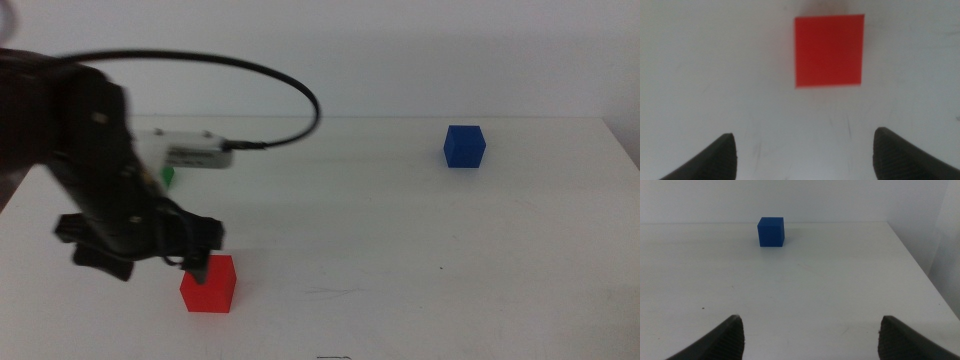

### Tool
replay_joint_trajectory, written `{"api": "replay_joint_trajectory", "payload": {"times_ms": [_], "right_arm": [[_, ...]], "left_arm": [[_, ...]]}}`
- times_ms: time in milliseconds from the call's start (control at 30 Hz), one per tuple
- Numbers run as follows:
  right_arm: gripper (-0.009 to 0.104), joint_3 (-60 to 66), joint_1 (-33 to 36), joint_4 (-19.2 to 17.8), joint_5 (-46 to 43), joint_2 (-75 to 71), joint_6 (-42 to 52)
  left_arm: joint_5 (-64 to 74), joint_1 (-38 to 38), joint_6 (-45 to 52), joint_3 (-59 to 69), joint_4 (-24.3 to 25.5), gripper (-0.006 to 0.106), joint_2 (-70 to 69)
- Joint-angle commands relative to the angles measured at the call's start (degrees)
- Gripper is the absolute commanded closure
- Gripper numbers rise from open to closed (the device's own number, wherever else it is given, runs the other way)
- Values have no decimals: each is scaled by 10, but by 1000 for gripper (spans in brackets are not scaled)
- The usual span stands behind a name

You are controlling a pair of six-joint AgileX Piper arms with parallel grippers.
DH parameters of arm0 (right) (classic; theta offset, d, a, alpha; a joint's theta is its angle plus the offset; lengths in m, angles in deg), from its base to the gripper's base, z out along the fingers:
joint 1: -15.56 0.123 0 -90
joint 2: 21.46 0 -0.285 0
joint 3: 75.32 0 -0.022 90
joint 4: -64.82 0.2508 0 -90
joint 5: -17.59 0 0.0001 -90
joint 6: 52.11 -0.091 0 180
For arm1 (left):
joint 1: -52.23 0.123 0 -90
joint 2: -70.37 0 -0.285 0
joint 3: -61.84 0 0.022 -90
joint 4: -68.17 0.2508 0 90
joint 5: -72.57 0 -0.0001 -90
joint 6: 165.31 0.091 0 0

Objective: Stack red cubes first, then green, then blue cubes in a specific spot.

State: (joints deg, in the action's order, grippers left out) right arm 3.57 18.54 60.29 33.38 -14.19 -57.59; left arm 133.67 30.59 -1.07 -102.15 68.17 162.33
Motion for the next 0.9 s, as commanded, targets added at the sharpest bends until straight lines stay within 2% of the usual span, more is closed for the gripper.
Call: {"api": "replay_joint_trajectory", "payload": {"times_ms": [0, 267, 433, 867], "right_arm": [[22, -11, 2, -8, -44, -13, 8], [22, -11, 2, -8, -44, -13, 8], [22, -11, 2, -8, -44, -13, 8], [22, -11, 2, -8, -44, -13, 8]], "left_arm": [[-24, -27, -42, -26, 33, 8, 11], [-139, -45, -59, -28, 42, 8, 62], [-139, -45, -96, -28, 43, 8, 87], [-159, -45, -113, -28, 55, 8, 150]]}}
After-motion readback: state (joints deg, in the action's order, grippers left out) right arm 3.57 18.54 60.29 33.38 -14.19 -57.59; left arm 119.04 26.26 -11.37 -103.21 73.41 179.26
